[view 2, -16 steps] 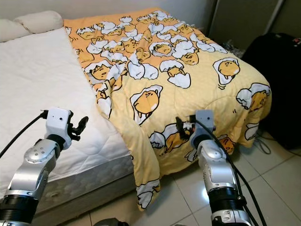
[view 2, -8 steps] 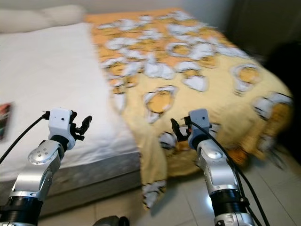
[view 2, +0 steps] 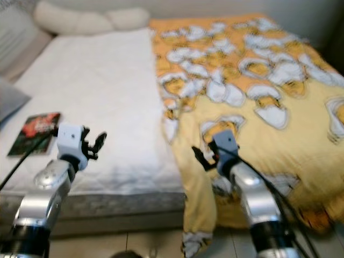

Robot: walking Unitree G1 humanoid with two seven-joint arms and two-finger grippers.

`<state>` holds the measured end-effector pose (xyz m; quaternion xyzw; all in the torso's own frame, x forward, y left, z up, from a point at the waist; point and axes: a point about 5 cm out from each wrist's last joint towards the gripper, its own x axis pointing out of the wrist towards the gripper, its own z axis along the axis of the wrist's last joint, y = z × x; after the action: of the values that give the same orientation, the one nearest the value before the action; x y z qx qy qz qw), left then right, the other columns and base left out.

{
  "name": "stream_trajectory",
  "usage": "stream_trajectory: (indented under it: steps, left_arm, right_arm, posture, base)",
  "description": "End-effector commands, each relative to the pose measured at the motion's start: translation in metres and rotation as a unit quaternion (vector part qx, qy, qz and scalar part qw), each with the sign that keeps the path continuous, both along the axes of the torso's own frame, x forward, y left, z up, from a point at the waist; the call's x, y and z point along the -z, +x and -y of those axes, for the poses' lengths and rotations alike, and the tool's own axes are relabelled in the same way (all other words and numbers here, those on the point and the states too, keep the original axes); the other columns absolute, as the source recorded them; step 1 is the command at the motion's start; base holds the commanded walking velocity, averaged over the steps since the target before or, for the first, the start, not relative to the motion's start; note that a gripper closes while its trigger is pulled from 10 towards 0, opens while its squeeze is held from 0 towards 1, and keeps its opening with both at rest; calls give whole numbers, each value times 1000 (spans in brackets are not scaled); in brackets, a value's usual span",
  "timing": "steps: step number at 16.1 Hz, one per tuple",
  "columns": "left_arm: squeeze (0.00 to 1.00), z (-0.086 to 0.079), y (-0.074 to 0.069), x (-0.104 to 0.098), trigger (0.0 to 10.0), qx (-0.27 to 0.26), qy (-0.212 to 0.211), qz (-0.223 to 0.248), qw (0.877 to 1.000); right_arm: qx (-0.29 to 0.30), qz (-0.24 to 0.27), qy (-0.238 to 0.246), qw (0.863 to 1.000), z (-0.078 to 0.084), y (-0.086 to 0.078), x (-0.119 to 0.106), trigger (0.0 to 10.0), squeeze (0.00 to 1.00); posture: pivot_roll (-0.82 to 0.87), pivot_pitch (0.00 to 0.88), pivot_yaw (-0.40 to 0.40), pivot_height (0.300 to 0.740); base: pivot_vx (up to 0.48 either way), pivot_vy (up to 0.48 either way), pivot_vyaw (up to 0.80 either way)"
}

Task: Clean up the room

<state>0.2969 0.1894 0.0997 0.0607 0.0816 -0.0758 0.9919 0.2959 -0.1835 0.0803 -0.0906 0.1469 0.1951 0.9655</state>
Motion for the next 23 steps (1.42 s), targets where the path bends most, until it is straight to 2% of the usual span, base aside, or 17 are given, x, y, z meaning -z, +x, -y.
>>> stream_trajectory:
  steps: [1, 2, 5, 6, 9, 10, 11, 12, 13, 15, 17, 19, 20, 21, 22, 23]
  left_arm:
    - [0, -8, -4, 3, 10000, -6, 9, -10, 1000]
    - [0, -8, -7, 4, 10000, 0, 8, -13, 1000]
    - [0, -7, -10, 5, 10000, 12, 9, -21, 1000]
    - [0, -7, -13, 8, 10000, 31, 15, -29, 999]
    - [0, -8, -23, 13, 10000, 78, 32, -59, 995]
    - [0, -7, -25, 14, 10000, 92, 36, -67, 993]
    - [0, -6, -26, 14, 10000, 99, 39, -71, 992]
    - [0, -5, -30, 15, 10000, 124, 44, -83, 988]
    - [0, -5, -31, 15, 10000, 134, 47, -90, 986]
    - [0, -7, -38, 15, 10000, 169, 54, -106, 978]
    - [0, -9, -41, 12, 10000, 183, 54, -108, 976]
    - [0, -13, -43, 11, 10000, 190, 53, -114, 974]
    - [0, -13, -44, 10, 10000, 198, 52, -117, 972]
    - [0, -12, -45, 10, 10000, 206, 52, -119, 970]
    - [0, -12, -45, 10, 10000, 209, 52, -119, 969]
    - [0, -11, -45, 7, 10000, 212, 56, -116, 969]
  right_arm:
    - [-28, 7, 7, 1000, -13, 1, -5, 10000, 0]
    - [-45, 6, -1, 999, -15, -3, -6, 10000, 0]
    - [-41, -1, 14, 999, -18, -3, -9, 10000, 0]
    - [-42, -17, 27, 999, -21, -1, -8, 10000, 1000]
    - [-102, -81, -13, 991, -37, 11, 1, 10000, 1000]
    - [-115, -99, -34, 988, -41, 15, 6, 10000, 902]
    - [-117, -107, -43, 986, -42, 17, 8, 10000, 902]
    - [-96, -125, -77, 984, -42, 26, 15, 10000, 0]
    - [-89, -131, -96, 983, -43, 30, 17, 10000, 0]
    - [-47, -157, -166, 972, -41, 40, 28, 10000, 0]
    - [-27, -150, -217, 964, -38, 42, 33, 10000, 0]
    - [-28, -176, -205, 963, -42, 36, 45, 10000, 0]
    - [-34, -178, -226, 957, -41, 31, 53, 3804, 0]
    - [-31, -176, -236, 955, -40, 30, 57, 2471, 0]
    - [-28, -171, -241, 955, -39, 30, 58, 627, 0]
    - [-17, -150, -266, 952, -33, 32, 57, 0, 0]
  posture:
    - [-41, 0, 64, 740]
    - [-39, 0, 63, 740]
    - [-47, 0, 71, 740]
    - [-48, 0, 73, 740]
    - [-48, 0, 72, 740]
    - [-42, 0, 68, 740]
    - [-42, 0, 68, 740]
    - [-35, 0, 64, 740]
    - [-35, 0, 64, 740]
    - [-23, 0, 58, 740]
    - [-16, 0, 53, 740]
    - [-18, 0, 58, 740]
    - [-14, 0, 61, 740]
    - [-14, 0, 61, 740]
    - [-14, 0, 61, 740]
    - [23, 0, 58, 740]
  base:
    - [0, 0, 0]
    - [0, 0, 0]
    - [0, 0, 0]
    - [0, 0, 0]
    - [0, 0, 0]
    - [0, 0, 0]
    - [0, 0, 0]
    - [0, 0, 0]
    - [0, 0, 0]
    - [0, 0, 0]
    - [0, 0, 0]
    - [0, 0, 0]
    - [0, 0, 0]
    - [0, 0, 0]
    - [0, 0, 0]
    - [0, 0, 0]
